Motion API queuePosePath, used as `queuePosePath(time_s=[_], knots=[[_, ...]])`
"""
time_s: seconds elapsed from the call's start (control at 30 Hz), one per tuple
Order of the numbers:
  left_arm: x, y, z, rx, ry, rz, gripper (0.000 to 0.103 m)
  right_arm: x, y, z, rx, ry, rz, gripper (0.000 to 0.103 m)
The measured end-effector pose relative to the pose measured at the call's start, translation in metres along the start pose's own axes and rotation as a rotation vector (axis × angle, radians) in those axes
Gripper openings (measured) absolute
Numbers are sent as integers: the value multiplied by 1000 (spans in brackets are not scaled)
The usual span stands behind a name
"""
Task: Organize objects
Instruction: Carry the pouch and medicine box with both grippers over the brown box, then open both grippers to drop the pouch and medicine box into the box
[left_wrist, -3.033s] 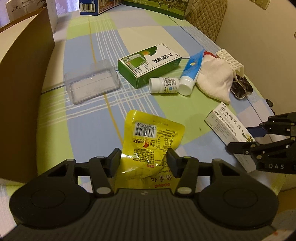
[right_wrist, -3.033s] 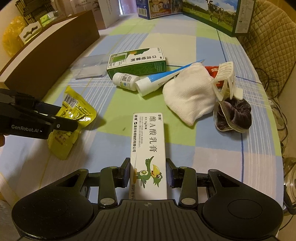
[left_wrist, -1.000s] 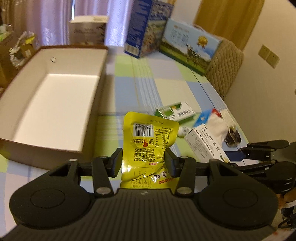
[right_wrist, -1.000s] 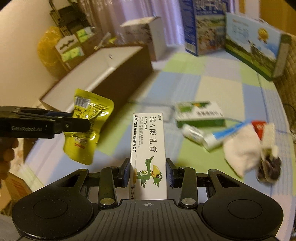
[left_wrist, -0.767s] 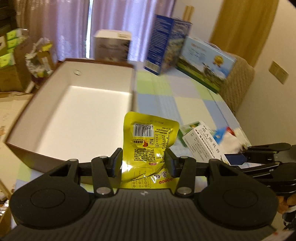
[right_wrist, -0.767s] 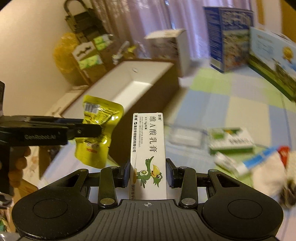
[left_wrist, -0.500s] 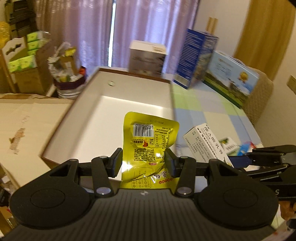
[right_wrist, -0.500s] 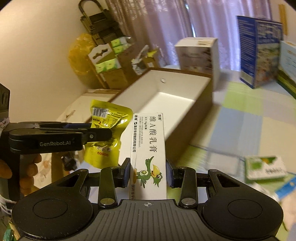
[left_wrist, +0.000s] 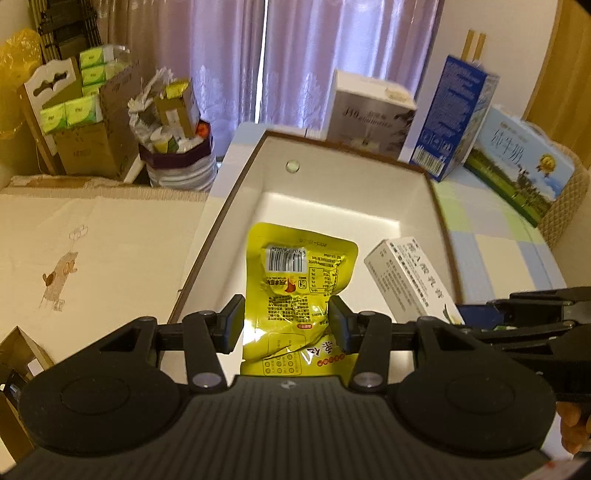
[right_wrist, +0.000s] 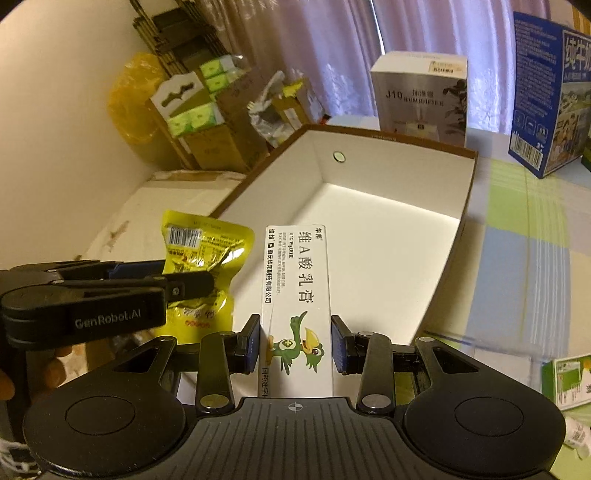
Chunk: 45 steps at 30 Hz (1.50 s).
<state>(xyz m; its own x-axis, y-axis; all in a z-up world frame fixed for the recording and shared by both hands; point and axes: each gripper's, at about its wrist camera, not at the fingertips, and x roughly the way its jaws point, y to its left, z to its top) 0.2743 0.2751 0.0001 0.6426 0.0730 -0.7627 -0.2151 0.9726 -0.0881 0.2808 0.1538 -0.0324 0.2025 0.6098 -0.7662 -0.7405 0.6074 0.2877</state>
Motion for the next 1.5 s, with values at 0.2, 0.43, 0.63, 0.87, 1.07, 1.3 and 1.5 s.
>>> queuePosePath(time_s=[0.2, 0.43, 0.63, 0.87, 1.07, 1.3, 1.5], knots=[[33, 8, -6, 1, 92, -9, 43, 28, -2, -6, 7, 61, -45, 35], [62, 9, -13, 23, 168, -32, 44, 44, -2, -8, -19, 82, -112, 36], [68, 9, -13, 57, 178, -49, 54, 47, 0, -7, -25, 79, -134, 36], [61, 11, -9, 67, 156, -46, 62, 40, 1, -7, -32, 64, -125, 36], [44, 10, -8, 74, 139, -57, 70, 20, 9, -10, -53, 38, -110, 36], [18, 5, -10, 88, 116, -60, 77, -10, 14, -20, -37, 5, -72, 36], [-6, -5, -17, 85, 97, -65, 80, -35, 14, -32, -20, -11, -38, 36]])
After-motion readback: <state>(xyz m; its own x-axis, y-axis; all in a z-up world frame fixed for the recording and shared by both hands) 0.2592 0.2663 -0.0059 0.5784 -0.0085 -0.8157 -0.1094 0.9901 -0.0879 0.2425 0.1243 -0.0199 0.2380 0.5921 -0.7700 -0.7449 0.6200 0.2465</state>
